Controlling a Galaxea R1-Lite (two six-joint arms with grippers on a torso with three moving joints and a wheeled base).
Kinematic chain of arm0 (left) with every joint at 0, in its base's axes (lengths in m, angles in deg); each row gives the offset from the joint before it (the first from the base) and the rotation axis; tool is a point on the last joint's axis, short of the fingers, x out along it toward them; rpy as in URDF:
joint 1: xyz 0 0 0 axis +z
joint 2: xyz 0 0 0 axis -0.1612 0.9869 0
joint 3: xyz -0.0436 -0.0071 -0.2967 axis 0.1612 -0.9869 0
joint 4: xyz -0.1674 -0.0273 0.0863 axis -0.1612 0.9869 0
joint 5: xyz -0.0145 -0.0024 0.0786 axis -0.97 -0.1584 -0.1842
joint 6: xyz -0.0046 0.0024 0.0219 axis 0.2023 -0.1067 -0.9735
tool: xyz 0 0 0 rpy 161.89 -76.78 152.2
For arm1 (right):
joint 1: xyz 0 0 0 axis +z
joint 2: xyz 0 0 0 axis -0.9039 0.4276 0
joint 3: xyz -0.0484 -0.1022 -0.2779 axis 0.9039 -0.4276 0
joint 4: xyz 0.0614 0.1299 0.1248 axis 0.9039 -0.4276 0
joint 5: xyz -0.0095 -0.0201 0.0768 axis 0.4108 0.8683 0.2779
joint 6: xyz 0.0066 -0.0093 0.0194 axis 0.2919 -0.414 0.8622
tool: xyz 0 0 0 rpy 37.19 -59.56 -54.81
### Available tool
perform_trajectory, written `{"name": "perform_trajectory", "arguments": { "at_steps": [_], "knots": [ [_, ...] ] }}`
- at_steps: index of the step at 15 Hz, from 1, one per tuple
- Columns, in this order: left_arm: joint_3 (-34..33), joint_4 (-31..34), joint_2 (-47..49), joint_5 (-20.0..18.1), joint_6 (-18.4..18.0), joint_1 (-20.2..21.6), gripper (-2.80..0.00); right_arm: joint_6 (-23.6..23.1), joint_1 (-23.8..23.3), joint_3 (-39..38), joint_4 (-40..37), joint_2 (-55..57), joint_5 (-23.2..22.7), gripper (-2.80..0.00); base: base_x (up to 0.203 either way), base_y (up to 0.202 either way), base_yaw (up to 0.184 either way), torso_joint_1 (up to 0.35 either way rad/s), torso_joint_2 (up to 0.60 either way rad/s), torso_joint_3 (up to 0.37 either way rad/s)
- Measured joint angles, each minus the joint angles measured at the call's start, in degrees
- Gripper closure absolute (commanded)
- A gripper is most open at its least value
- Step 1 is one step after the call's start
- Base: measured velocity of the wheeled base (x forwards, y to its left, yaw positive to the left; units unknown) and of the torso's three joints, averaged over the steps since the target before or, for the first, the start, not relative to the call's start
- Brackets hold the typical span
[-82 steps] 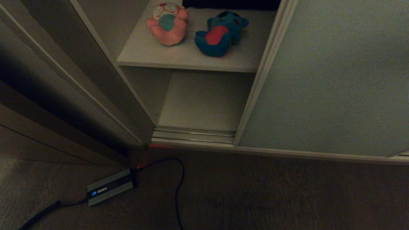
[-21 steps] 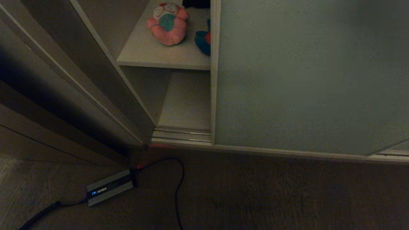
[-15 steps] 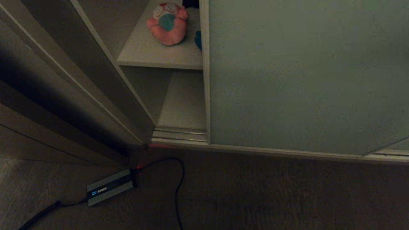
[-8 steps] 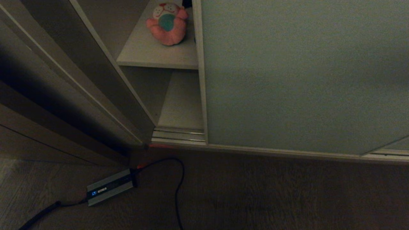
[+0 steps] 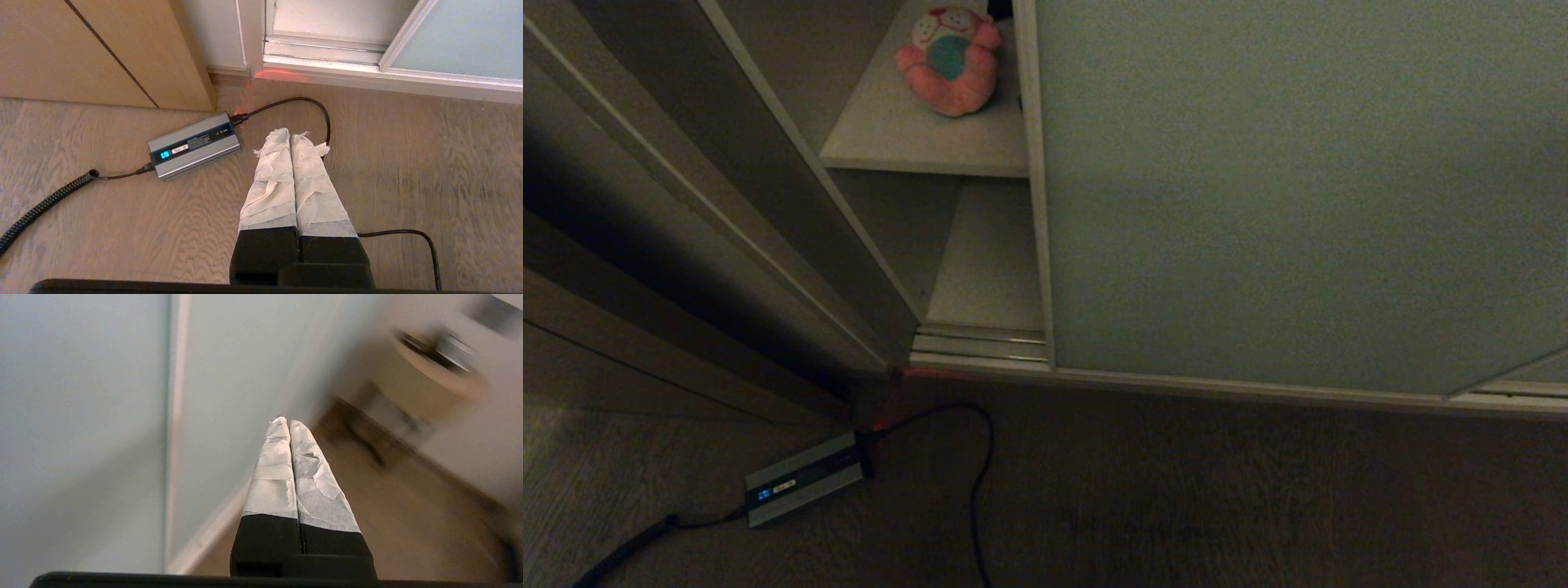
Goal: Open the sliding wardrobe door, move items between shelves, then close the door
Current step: Close the door
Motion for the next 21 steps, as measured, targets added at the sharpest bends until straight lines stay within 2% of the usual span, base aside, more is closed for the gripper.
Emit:
{"name": "perform_trajectory", "arguments": {
  "at_steps": [2, 4, 7, 10, 13, 16, 21],
  "knots": [
    [0.0, 0.0, 0.0, 0.0, 0.0, 0.0, 0.00, 0.8, -3.0, 0.2, 5.1, 3.6, -10.1, 0.00, 0.000, 0.000, 0.000, 0.000, 0.00, 0.000],
    [0.0, 0.0, 0.0, 0.0, 0.0, 0.0, 0.00, 2.8, -4.6, -0.1, 5.7, 6.7, -18.9, 0.00, 0.000, 0.000, 0.000, 0.000, 0.00, 0.000],
    [0.0, 0.0, 0.0, 0.0, 0.0, 0.0, 0.00, 5.3, -4.8, -0.3, 5.7, 10.7, -23.4, 0.00, 0.000, 0.000, 0.000, 0.000, 0.00, 0.000],
    [0.0, 0.0, 0.0, 0.0, 0.0, 0.0, 0.00, 7.2, -4.7, -0.4, 5.6, 13.4, -30.3, 0.00, 0.000, 0.000, 0.000, 0.000, 0.00, 0.000],
    [0.0, 0.0, 0.0, 0.0, 0.0, 0.0, 0.00, 10.5, -4.6, -0.6, 5.4, 15.3, -33.1, 0.00, 0.000, 0.000, 0.000, 0.000, 0.00, 0.000],
    [0.0, 0.0, 0.0, 0.1, 0.0, 0.0, 0.00, 14.1, -2.6, -1.6, 5.6, 16.1, -37.1, 0.00, 0.000, 0.000, 0.000, 0.000, 0.00, 0.000],
    [0.0, 0.0, 0.0, 0.0, 0.0, 0.0, 0.00, 14.6, 1.4, -3.5, 7.3, 18.0, -37.9, 0.00, 0.000, 0.000, 0.000, 0.000, 0.00, 0.000]
  ]
}}
